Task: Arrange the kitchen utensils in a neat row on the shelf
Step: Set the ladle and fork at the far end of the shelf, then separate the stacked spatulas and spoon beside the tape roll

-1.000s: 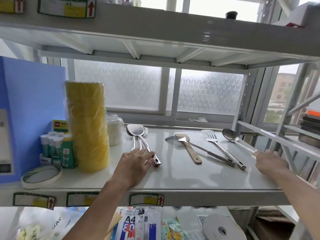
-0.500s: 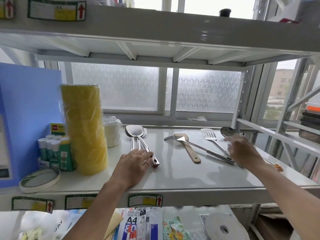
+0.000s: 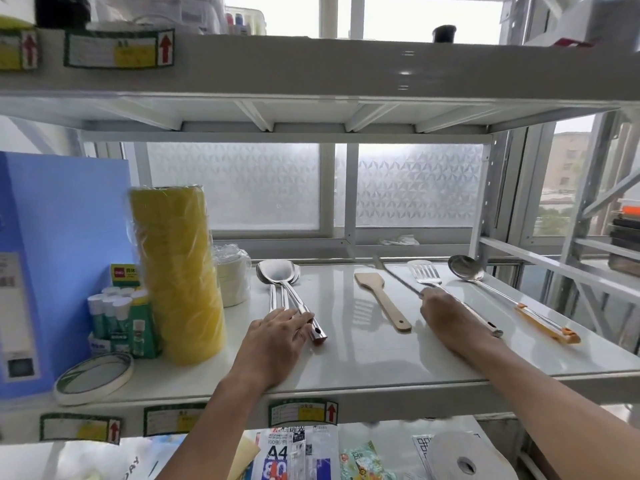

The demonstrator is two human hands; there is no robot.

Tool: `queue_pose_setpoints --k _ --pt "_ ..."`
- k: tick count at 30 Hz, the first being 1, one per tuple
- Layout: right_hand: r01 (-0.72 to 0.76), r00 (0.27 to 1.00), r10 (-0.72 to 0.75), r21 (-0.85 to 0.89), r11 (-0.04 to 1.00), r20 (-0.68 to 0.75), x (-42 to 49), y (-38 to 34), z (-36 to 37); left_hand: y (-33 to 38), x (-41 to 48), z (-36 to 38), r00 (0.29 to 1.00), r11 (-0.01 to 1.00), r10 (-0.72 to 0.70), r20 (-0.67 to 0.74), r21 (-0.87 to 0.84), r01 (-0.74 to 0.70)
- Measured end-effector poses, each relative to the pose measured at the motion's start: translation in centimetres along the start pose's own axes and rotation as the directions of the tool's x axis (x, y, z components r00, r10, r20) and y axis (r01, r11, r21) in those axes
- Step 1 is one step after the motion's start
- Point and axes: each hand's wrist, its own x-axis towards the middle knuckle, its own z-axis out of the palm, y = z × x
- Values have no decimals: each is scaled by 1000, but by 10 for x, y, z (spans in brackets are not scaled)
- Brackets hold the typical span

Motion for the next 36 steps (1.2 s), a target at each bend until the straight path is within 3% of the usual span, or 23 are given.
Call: queue_pose_setpoints --k 3,5,14,20,23,27,32,34,36 --pt "-182 979 198 233 955 -47 7 4 -8 -1 1 0 1000 1000 -1 -2 0 1" --pt "-260 962 272 274 926 -6 10 9 -15 -2 1 1 1000 1000 -3 6 2 3" --pt "-316 948 312 86 945 56 9 19 -2 2 -1 -3 1000 1000 3 19 2 -3" --pt "-300 944 321 -201 933 78 10 12 -1 0 -1 -2 1000 1000 4 29 2 -4" --pt "-232 967 249 -241 942 43 12 0 -3 1 0 -2 1000 1000 3 22 -26 -3" --pt "-37 989 49 -86 996 142 14 -26 5 2 0 -3 1000 1000 2 20 -22 -2" --pt "-18 920 -37 135 991 390 5 -68 23 -1 1 1 1000 999 5 17 -47 -4" --pt "-27 930 -52 209 978 363 -2 -86 31 -4 2 3 1000 998 -3 12 -65 4" --pt "16 895 -96 182 983 436 -5 -96 36 -5 4 4 1000 998 1 7 -61 -1"
